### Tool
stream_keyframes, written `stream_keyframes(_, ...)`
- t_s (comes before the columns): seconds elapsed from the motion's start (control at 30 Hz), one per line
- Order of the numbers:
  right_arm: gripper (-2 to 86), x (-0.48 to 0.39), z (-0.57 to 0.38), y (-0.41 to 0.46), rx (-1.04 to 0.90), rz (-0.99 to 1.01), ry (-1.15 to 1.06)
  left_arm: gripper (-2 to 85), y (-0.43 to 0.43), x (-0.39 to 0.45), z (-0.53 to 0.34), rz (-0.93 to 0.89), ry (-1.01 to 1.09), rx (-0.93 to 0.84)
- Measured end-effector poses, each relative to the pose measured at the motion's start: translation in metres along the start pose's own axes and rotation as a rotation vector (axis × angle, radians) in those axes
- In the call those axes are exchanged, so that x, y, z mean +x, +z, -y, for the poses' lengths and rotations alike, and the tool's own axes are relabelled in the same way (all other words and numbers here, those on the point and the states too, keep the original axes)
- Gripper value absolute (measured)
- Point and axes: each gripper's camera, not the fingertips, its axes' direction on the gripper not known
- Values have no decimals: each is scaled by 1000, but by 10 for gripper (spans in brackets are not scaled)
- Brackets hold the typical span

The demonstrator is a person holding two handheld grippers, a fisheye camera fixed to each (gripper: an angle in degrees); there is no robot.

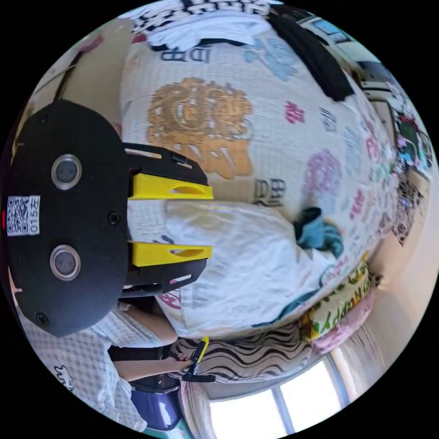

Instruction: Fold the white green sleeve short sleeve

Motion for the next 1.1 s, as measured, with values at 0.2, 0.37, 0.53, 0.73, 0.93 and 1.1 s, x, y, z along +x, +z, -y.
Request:
stream_keyframes(0.2,93,33,25,19,-143,128,103,111,18,-15,39,79,-51,-120)
stream_keyframes(0.37,3,36,54,14,-208,176,-28,12,15,-15,63,5,59,-224)
stream_keyframes(0.53,1,63,47,-41,-148,172,-59,2,-34,-24,62,-35,105,-156)
stream_keyframes(0.73,18,89,27,-61,-270,146,-121,28,-35,-35,59,4,168,-310)
stream_keyframes(0.93,54,136,37,-83,-156,216,-16,95,-70,-74,99,-130,19,-107)
stream_keyframes(1.1,53,174,61,-102,-48,379,68,135,-72,-109,176,-194,-147,107)
